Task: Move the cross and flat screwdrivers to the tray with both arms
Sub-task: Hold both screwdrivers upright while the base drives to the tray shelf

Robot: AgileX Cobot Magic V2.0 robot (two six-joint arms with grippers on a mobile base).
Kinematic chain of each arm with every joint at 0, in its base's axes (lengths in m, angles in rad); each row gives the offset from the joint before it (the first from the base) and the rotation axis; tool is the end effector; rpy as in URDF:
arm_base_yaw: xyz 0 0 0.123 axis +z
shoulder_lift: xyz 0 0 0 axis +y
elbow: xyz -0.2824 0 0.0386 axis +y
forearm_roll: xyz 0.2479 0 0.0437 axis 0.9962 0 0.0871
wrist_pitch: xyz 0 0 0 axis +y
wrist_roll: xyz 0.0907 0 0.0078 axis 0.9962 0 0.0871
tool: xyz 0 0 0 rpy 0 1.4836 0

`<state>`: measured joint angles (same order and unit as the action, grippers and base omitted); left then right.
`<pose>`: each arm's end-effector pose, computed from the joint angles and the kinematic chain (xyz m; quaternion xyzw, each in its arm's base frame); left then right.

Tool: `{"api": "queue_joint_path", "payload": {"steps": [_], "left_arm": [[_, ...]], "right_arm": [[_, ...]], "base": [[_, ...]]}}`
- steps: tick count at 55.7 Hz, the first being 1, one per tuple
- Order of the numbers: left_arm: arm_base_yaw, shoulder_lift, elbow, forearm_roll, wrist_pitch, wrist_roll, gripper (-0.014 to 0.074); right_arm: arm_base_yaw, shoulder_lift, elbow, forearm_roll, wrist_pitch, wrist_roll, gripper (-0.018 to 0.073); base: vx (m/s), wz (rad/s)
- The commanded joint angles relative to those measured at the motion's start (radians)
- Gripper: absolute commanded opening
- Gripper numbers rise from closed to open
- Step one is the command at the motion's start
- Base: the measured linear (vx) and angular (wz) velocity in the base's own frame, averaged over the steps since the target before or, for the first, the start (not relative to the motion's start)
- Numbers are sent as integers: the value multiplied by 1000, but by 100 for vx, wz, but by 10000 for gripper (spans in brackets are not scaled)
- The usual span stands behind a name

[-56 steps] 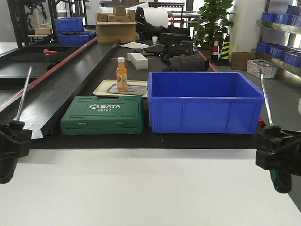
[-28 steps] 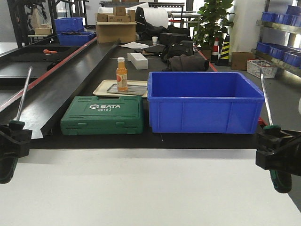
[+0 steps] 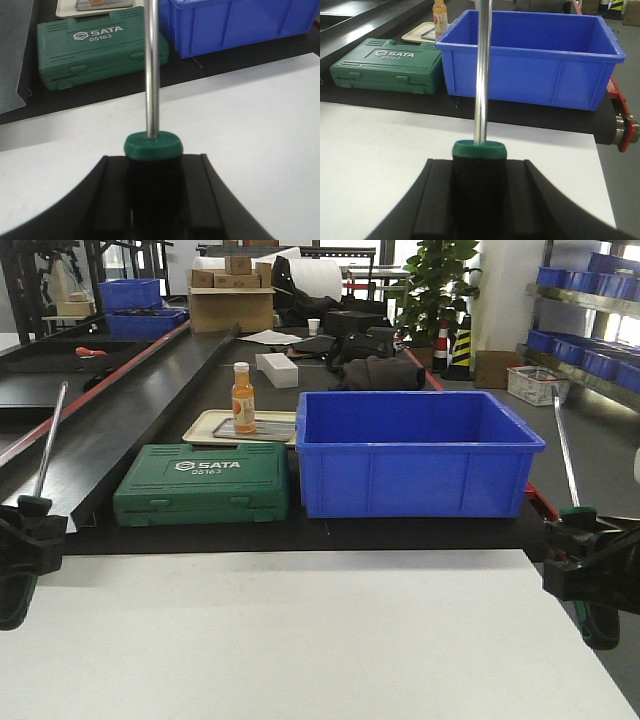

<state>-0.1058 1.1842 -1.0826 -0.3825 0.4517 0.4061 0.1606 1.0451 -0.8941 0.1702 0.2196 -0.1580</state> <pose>0.2586 -0.0424 0.3793 0.1129 0.8344 -0.0815 0.5333 0.2272 0.0402 0.3673 -0.0719 0.7957 0.0654 0.5979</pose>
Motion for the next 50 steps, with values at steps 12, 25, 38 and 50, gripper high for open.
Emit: {"api": "queue_joint_path", "payload": {"steps": [12, 25, 38, 50], "left_arm": [[-5, -24, -32, -26, -78, -11, 0], [-5, -23, -32, -26, -78, -11, 0], [-5, -23, -32, -26, -77, -11, 0], [-5, -24, -32, -26, -69, -11, 0]], "right_arm": [[-3, -23, -34, 1, -99, -2, -8], [-3, -23, -34, 1, -91, -2, -8], [-3, -23, -34, 1, -91, -2, -8], [-3, -23, -34, 1, -91, -2, -8]], "base": [[-12, -17], [-20, -24], [-25, -28], [-24, -41]]}}
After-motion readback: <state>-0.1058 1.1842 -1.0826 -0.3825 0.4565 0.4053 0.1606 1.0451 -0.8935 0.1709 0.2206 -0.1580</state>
